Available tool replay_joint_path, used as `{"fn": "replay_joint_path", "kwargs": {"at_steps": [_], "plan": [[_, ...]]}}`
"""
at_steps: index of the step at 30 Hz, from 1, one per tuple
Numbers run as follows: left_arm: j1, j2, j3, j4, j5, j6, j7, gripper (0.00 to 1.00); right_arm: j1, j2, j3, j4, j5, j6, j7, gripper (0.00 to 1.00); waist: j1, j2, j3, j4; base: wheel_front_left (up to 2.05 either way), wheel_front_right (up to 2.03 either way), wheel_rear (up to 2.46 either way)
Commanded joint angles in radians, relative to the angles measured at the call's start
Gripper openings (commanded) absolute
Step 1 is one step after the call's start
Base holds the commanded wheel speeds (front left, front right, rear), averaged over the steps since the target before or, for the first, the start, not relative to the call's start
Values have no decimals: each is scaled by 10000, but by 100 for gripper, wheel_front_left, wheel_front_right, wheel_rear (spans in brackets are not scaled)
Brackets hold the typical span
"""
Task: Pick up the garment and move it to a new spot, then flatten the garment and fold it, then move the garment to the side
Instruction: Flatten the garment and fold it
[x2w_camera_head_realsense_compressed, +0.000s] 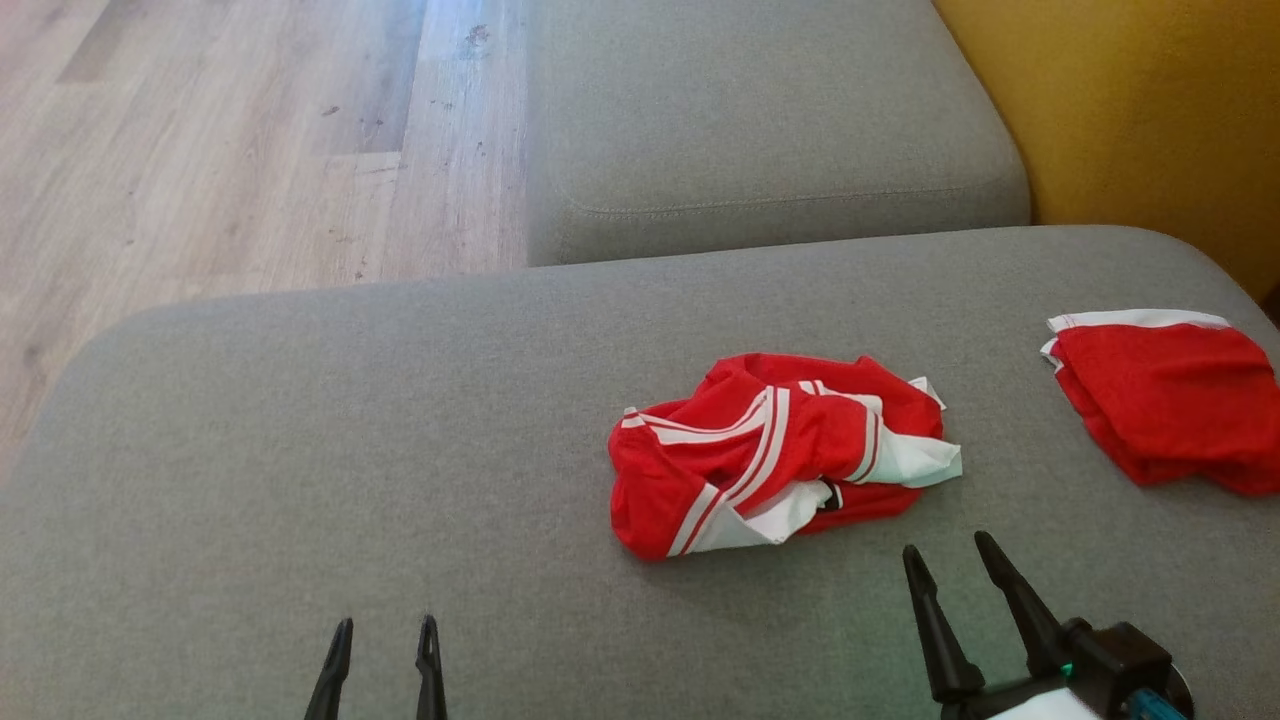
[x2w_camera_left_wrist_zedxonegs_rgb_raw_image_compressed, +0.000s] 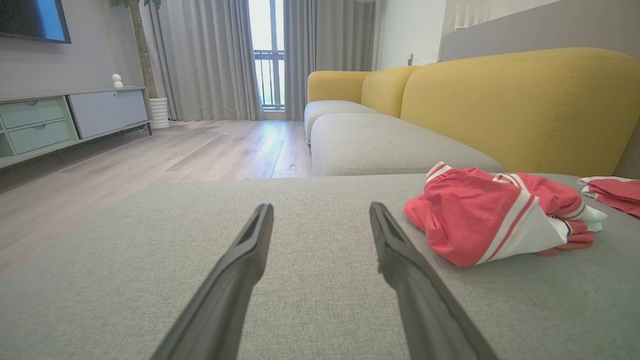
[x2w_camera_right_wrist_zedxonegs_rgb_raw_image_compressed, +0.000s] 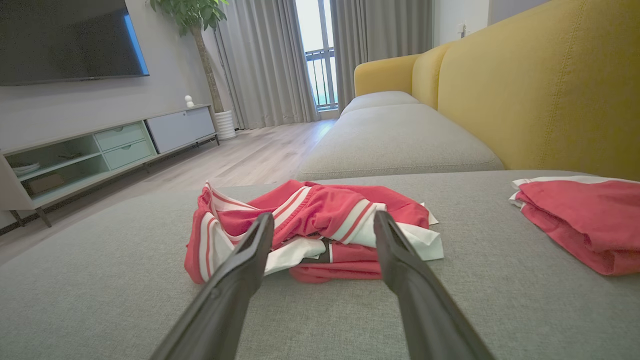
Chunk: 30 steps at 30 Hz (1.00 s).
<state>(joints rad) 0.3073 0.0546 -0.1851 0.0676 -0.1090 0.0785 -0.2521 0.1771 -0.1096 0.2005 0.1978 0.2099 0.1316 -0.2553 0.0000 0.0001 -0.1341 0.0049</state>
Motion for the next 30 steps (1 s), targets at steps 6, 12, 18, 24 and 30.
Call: {"fn": "replay_joint_path", "kwargs": {"at_steps": [6,12,18,24,30], "plan": [[-415,-43,348,-201,-10,-8,-97,100,-318,-42,172,-288,21,-9,-65,100,0,-1,1,-10,0,0,0],[-534,-43,234,-135,50,-98,-97,100,-373,-55,187,-271,34,-9,-65,100,0,-1,117,-69,0,0,0],[-1494,224,-672,-50,938,-820,-97,100,-554,-108,178,-303,19,-9,-65,100,0,-1,596,-212,0,0,0],[-3710,567,-1974,321,1770,-1688,-97,100,-981,-223,322,-390,-19,-9,-65,100,0,-1,1435,-528,0,0,0],[-5804,861,-3251,1589,1863,-2045,-96,100,-1324,-317,387,-425,7,-9,-65,100,0,-1,2134,-982,0,0,0]]}}
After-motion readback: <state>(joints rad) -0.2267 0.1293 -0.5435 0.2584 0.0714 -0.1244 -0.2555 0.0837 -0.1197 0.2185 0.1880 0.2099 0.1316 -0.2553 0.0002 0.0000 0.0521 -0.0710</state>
